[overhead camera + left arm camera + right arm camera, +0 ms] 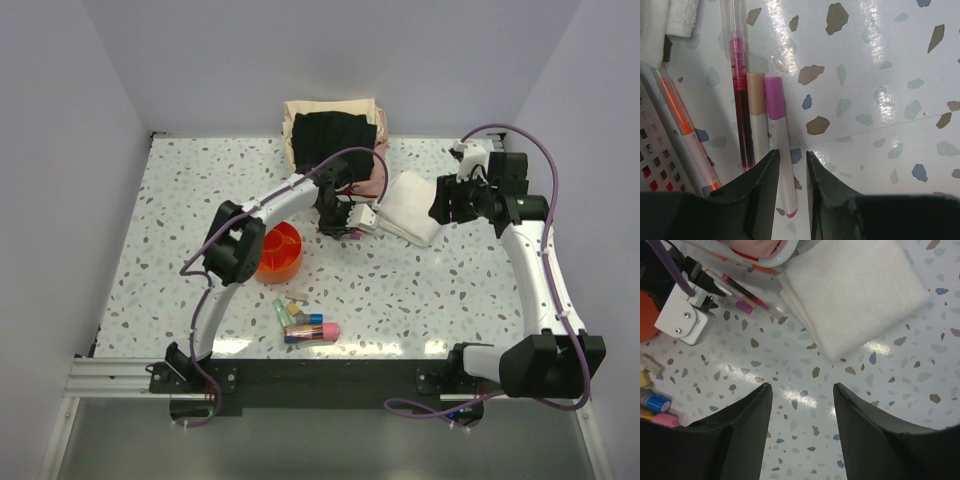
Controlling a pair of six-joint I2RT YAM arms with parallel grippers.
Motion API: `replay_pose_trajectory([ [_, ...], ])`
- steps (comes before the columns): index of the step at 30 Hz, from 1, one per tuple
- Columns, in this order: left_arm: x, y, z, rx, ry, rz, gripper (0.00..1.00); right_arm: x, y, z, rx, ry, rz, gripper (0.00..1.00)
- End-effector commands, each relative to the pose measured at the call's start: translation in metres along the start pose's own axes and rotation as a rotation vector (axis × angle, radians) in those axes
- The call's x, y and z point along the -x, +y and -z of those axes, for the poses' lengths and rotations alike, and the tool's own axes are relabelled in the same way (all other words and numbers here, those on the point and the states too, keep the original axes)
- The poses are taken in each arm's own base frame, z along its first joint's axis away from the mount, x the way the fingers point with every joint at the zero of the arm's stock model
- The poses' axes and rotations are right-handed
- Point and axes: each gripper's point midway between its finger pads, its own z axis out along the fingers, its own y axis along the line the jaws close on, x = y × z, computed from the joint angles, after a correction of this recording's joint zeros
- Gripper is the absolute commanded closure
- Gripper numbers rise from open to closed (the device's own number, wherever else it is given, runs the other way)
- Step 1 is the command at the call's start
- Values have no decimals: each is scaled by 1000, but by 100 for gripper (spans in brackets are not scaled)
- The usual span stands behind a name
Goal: Sort the stationery into containers
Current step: Pick up the pen from the center of the board.
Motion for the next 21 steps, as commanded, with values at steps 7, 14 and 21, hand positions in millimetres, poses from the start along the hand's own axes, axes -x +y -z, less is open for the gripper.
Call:
replay_pose_trajectory([
  [7,3,8,-20,12,2,57,66,9,-2,5,-13,-39,22,44],
  [14,-9,-12,-39,-31,68,107,66,8,-3,5,-15,-31,29,44],
  [21,-4,-32,-44,-82,42,189,100,8,-4,7,-23,-23,36,44],
])
